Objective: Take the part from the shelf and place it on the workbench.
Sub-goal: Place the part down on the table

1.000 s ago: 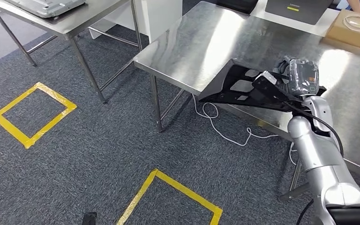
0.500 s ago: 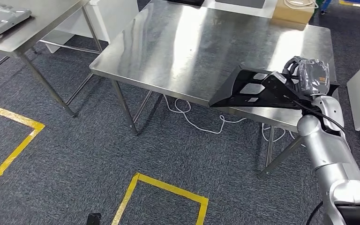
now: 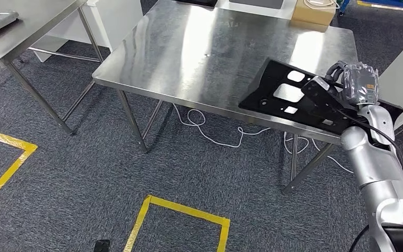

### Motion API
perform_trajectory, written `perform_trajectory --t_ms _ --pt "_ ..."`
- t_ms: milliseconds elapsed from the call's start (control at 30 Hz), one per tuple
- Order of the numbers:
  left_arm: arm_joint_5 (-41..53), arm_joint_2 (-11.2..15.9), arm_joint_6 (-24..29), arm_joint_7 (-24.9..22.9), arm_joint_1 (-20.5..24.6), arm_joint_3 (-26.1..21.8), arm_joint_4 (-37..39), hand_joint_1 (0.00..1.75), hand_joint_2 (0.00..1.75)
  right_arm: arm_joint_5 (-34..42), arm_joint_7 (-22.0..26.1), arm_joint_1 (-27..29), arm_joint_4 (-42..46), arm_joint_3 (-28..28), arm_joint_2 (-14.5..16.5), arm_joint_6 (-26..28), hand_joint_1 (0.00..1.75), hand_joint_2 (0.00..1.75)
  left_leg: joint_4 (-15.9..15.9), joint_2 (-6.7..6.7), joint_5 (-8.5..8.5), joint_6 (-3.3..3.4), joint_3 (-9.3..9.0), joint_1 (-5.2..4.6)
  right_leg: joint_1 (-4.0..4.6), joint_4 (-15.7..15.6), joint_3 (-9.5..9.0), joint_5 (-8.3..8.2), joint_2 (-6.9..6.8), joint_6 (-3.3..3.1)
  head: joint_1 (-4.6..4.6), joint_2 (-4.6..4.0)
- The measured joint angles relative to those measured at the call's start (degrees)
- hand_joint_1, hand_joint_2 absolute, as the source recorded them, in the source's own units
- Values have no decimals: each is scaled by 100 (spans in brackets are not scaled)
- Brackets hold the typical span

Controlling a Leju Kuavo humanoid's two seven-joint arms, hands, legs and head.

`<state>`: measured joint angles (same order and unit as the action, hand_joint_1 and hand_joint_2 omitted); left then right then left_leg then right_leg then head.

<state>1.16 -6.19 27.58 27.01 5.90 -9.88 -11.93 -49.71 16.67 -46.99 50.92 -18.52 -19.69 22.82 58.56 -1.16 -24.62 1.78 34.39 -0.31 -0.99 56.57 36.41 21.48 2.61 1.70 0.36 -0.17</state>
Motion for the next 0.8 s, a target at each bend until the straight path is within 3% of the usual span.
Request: perform_trajectory --t_ms 267,800 --pt "-26 1 11 58 -29 -55 0 0 175 10 -33 -69 -128 -60 26 96 171 175 1 -14 50 75 59 -36 -37 -37 31 -56 -20 80 1 0" --pt "-57 1 -18 61 -76 -94 0 0 175 211 -48 -109 -248 -174 27 136 171 175 2 -13 61 88 65 -38 -39 -35 44 -67 -20 94 -2 0"
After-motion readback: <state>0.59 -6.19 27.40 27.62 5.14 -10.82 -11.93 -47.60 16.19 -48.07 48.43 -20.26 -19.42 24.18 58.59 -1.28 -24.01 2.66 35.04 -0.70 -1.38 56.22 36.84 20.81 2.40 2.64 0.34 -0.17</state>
